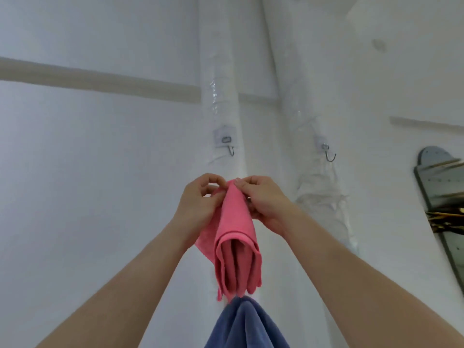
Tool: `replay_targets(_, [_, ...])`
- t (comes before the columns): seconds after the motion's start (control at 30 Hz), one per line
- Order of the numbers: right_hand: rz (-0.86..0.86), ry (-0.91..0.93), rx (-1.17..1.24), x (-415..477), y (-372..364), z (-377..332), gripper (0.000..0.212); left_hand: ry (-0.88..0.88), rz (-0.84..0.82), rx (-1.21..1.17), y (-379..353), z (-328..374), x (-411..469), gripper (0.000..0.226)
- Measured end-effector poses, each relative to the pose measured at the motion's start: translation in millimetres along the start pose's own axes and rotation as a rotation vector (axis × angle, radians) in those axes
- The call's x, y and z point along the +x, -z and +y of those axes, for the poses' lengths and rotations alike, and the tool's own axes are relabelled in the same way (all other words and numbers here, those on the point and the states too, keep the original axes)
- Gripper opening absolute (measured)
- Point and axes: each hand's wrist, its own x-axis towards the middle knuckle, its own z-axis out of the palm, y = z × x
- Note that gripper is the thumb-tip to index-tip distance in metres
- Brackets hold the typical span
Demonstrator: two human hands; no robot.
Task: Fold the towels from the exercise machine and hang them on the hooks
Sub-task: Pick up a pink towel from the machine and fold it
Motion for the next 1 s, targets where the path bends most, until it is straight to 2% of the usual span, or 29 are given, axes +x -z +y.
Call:
replay_targets(0.13, [0.083, 0.134, -0.137, 56.5, -5.3, -14.2, 0.019, -0.298, 0.121, 0.261, 8.7, -3.8, 52.2, 0.022])
replay_targets(0.23, [0.251, 0.31, -0.271, 94.9, -7.8, -30.4, 0.017, -0.499, 0.209, 0.445, 11.6, -2.0, 89.6, 0.026])
replay_targets(0.33, [0.452, 0.446, -0.428, 124.8, 0.5, -48.3, 0.015, -0.678, 0.206, 0.626, 1.6, 7.3, 122.9, 0.031])
replay_targets(0.4, [0.512, 0.481, -0.528, 137.5, 7.5, -50.0, 0.013, -0.707, 0.177, 0.751, -5.9, 6.1, 138.0, 0.034])
replay_targets(0.47, [0.49, 0.46, -0.59, 142.3, 10.5, -38.5, 0.012, -0.661, 0.16, 0.846, -8.5, -6.4, 147.5, 0.032])
replay_targets(0.53, [0.451, 0.432, -0.548, 137.7, 9.4, -19.8, 0.014, -0.634, 0.177, 0.872, -8.0, -26.6, 145.5, 0.037])
replay_targets(0.67, [0.408, 0.567, -0.426, 120.7, -0.9, 23.8, 0.008, -0.607, 0.268, 0.738, -12.6, -44.7, 131.4, 0.036])
replay_targets(0.73, [0.318, 0.53, -0.219, 112.9, -6.5, 38.1, 0.009, -0.57, 0.311, 0.697, -19.0, -44.2, 122.3, 0.033])
replay_targets(0.8, [0.286, 0.476, -0.02, 109.4, -8.0, 43.9, 0.002, -0.565, 0.366, 0.818, -24.6, -45.0, 110.3, 0.028])
replay_targets(0.87, [0.323, 0.459, 0.083, 103.0, -4.3, 41.8, 0.013, -0.622, 0.385, 0.979, -25.4, -47.7, 101.5, 0.023])
replay_targets(0.93, [0.329, 0.417, -0.015, 91.0, 3.2, 33.6, 0.023, -0.719, 0.348, 1.076, -22.7, -49.8, 94.2, 0.021])
replay_targets(1.0, [0.19, 0.403, -0.053, 79.4, 15.5, 23.3, 0.034, -0.809, 0.284, 1.153, -16.2, -51.0, 88.4, 0.023])
